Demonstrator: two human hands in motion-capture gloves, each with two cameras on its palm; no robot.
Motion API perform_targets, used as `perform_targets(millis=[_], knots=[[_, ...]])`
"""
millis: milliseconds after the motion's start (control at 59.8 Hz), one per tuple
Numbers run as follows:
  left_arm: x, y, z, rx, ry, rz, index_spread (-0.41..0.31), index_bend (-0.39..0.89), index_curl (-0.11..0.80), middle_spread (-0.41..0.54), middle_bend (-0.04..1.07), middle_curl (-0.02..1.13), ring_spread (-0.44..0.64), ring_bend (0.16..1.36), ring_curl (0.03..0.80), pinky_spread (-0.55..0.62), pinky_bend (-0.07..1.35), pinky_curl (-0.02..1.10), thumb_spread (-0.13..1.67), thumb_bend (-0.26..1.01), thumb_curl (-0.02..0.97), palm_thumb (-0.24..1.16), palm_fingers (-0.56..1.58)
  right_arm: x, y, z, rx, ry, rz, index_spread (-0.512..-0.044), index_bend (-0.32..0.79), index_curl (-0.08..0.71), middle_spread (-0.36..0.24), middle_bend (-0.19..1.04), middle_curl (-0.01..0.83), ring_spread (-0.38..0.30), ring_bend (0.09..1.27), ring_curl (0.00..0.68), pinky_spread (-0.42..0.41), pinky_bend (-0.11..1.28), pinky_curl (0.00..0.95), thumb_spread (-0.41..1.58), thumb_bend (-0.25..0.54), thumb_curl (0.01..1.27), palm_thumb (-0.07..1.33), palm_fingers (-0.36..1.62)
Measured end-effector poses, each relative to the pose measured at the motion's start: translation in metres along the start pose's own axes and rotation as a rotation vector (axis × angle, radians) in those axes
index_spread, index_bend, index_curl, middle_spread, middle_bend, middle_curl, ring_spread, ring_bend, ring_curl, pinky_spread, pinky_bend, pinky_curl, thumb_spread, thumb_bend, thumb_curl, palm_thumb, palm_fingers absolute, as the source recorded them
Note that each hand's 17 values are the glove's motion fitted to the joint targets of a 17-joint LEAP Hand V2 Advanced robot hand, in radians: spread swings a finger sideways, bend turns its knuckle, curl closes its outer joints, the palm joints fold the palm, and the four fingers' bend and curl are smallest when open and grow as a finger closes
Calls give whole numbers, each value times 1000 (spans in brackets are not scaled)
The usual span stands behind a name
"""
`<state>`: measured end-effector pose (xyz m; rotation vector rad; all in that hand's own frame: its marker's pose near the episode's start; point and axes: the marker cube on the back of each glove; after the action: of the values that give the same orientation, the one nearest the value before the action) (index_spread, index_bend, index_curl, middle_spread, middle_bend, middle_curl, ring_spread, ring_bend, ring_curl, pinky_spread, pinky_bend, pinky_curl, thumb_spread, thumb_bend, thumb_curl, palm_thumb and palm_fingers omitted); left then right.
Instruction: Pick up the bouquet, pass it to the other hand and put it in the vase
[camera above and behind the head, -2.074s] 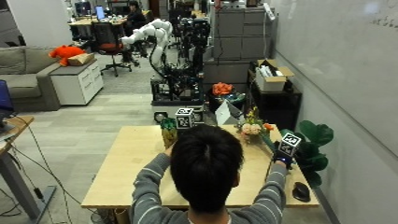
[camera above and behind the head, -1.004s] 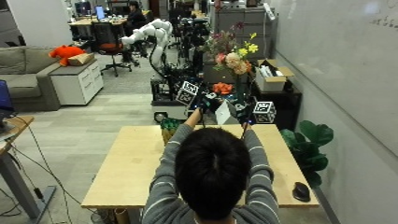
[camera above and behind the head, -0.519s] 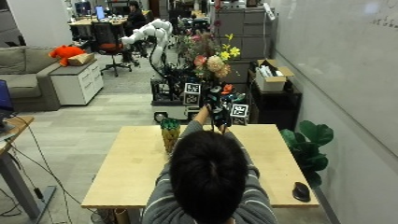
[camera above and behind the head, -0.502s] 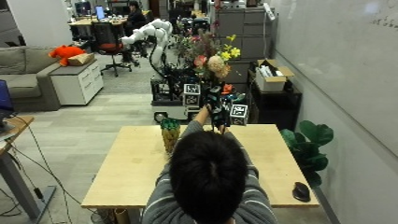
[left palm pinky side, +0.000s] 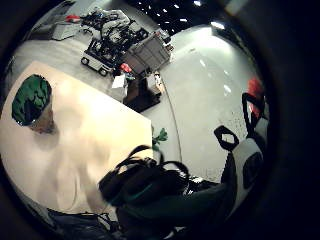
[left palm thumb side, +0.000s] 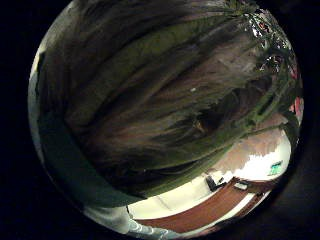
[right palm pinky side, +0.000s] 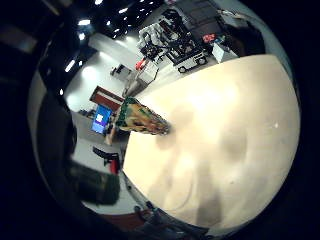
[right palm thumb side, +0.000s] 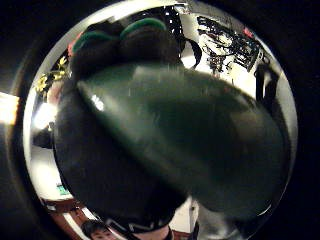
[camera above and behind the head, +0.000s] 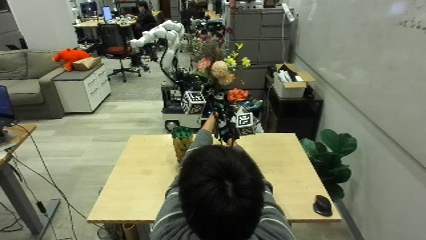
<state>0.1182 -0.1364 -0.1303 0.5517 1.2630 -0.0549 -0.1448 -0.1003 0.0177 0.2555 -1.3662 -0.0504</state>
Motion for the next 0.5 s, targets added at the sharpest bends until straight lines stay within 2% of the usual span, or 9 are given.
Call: perform_targets(millis=[67, 84, 134, 184, 251, 418, 468, 502], knots=[[1, -11, -13, 26, -40, 20, -372, 531, 555, -367, 737, 559, -391, 775, 473, -417, 634, 477, 1078, -12, 467, 700, 1451, 2, -4, -3, -40, 36, -122, -218, 336, 514, -124, 709, 511, -187, 797, 470, -306, 655, 449, 935, -70, 728, 771, 1179], [2, -13, -16, 26, -46, 24, -373, 532, 557, -367, 740, 559, -392, 778, 473, -417, 636, 477, 1079, -13, 471, 699, 1448, 4, -5, -4, -49, 48, -134, -224, 279, 497, -122, 644, 491, -190, 766, 460, -304, 685, 451, 938, -86, 706, 727, 1096], [3, -20, -27, 43, -78, 27, -377, 540, 565, -367, 747, 560, -392, 785, 474, -420, 646, 481, 1081, -16, 477, 697, 1443, 7, -1, -7, -79, 56, -72, -233, 176, 470, -126, 573, 469, -193, 694, 437, -289, 680, 437, 947, -75, 666, 672, 1059], [5, -30, -38, 81, -101, 41, -379, 544, 571, -367, 753, 560, -392, 791, 475, -421, 653, 482, 1084, -16, 482, 696, 1437, 6, 6, -10, -101, 43, 1, -242, 120, 435, -122, 517, 452, -191, 652, 422, -264, 637, 425, 956, -57, 635, 646, 1042], [8, -43, -53, 143, -121, 72, -380, 547, 578, -367, 760, 560, -392, 798, 475, -421, 659, 484, 1089, -18, 486, 691, 1432, 12, 6, -15, -87, 64, 36, -246, 90, 394, -121, 456, 435, -189, 616, 408, -242, 594, 408, 969, -43, 601, 626, 1051], [16, -64, -88, 214, -109, 57, -382, 553, 589, -366, 771, 558, -388, 808, 474, -418, 668, 484, 1099, -14, 496, 692, 1425, 29, -5, -28, -29, 146, -133, -246, 80, 331, -120, 390, 425, -187, 563, 398, -209, 527, 377, 983, -31, 545, 622, 1081], [19, -71, -95, 165, -20, 81, -382, 554, 592, -365, 773, 557, -388, 810, 473, -417, 670, 484, 1098, -16, 497, 690, 1424, 30, -4, -29, -37, 126, -97, -246, 80, 317, -120, 380, 425, -187, 553, 397, -205, 513, 374, 984, -30, 532, 624, 1088], [21, -74, -101, 176, -15, 76, -382, 554, 593, -365, 774, 556, -387, 811, 473, -417, 671, 484, 1099, -14, 500, 692, 1423, 33, -2, -30, -40, 132, -59, -246, 85, 310, -121, 373, 426, -187, 547, 397, -203, 503, 370, 986, -28, 526, 627, 1092]])
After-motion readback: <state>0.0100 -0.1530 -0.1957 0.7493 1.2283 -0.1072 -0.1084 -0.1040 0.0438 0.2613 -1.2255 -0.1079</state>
